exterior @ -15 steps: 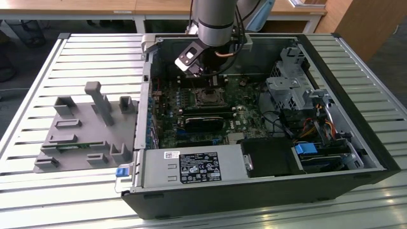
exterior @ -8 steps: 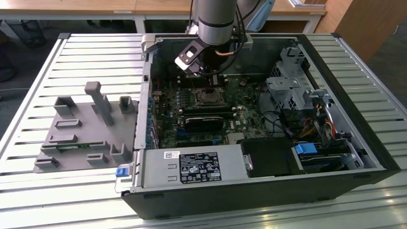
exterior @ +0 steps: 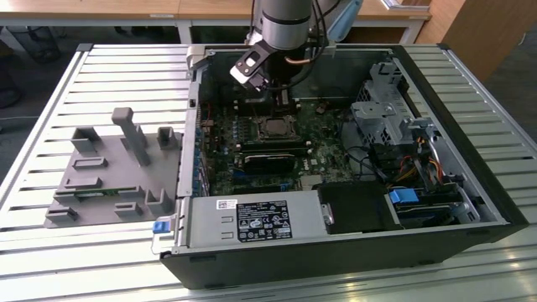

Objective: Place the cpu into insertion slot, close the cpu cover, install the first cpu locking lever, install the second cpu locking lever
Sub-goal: 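Install the first cpu locking lever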

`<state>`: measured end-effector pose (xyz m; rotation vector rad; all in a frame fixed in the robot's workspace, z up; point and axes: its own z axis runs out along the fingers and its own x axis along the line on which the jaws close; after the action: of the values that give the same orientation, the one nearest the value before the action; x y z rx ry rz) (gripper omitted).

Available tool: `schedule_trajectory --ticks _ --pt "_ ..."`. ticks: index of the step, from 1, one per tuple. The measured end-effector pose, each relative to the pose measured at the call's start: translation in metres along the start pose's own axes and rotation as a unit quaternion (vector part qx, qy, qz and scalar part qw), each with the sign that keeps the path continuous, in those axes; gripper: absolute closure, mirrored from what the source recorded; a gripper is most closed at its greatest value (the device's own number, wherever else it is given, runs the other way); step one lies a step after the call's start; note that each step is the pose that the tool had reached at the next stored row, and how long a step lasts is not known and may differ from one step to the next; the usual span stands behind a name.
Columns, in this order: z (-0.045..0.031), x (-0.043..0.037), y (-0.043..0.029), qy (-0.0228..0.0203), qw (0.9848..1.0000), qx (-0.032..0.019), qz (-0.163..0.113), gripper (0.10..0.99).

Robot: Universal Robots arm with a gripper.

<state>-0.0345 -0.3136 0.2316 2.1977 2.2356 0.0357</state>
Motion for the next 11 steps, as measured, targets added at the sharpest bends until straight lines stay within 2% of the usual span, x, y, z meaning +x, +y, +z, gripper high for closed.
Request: schedule_trajectory --ticks 9,11 --pt "-0.0403 0.0004 0.0008 -0.0001 1.0000 0.0000 0.000 0.980" --pt "-0.0432 0.0005 0.0008 0.0000 1.0000 0.0000 -0.002 0.980"
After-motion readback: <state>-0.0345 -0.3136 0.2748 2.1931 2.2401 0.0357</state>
